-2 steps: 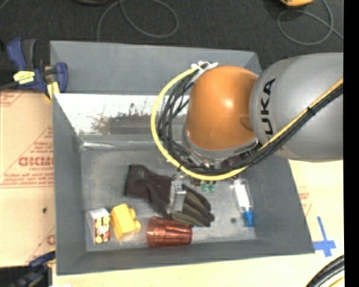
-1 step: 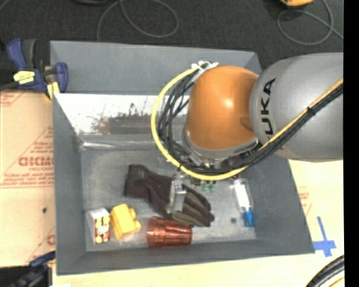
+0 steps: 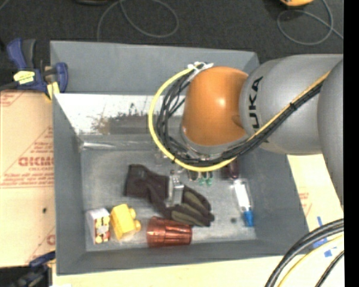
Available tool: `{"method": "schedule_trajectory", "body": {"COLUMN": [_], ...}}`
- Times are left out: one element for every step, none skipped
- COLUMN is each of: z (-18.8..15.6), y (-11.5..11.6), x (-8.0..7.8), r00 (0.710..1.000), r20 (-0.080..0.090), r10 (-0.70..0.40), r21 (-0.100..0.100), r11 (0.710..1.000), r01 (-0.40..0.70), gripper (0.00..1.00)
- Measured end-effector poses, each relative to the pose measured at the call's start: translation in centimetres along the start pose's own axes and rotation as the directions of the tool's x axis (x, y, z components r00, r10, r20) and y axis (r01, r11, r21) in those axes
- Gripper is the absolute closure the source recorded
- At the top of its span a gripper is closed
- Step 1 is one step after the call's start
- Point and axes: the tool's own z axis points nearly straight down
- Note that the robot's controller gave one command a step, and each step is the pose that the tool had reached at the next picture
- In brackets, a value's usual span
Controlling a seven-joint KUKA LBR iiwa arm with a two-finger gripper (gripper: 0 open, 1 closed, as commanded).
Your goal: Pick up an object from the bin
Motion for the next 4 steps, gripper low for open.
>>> {"method": "schedule_trajectory", "body": {"z": [1.2,2.8,9.7,9.6], "y": [1.4,1.8,3.1,3.1], "x": [1.0,-0.8,-2.0,-2.0], "r00": [0.995,0.982,0.941,0.94], "r20": [-0.013,0.003,-0.014,-0.014], "r10": [0.103,0.188,0.339,0.34], "r21": [0.002,-0.002,0.006,0.005], "r11": [0.995,0.982,0.941,0.94], "r01": [-0.103,-0.188,-0.338,-0.34], "gripper": [0.0,0.0,1.0,1.0]}}
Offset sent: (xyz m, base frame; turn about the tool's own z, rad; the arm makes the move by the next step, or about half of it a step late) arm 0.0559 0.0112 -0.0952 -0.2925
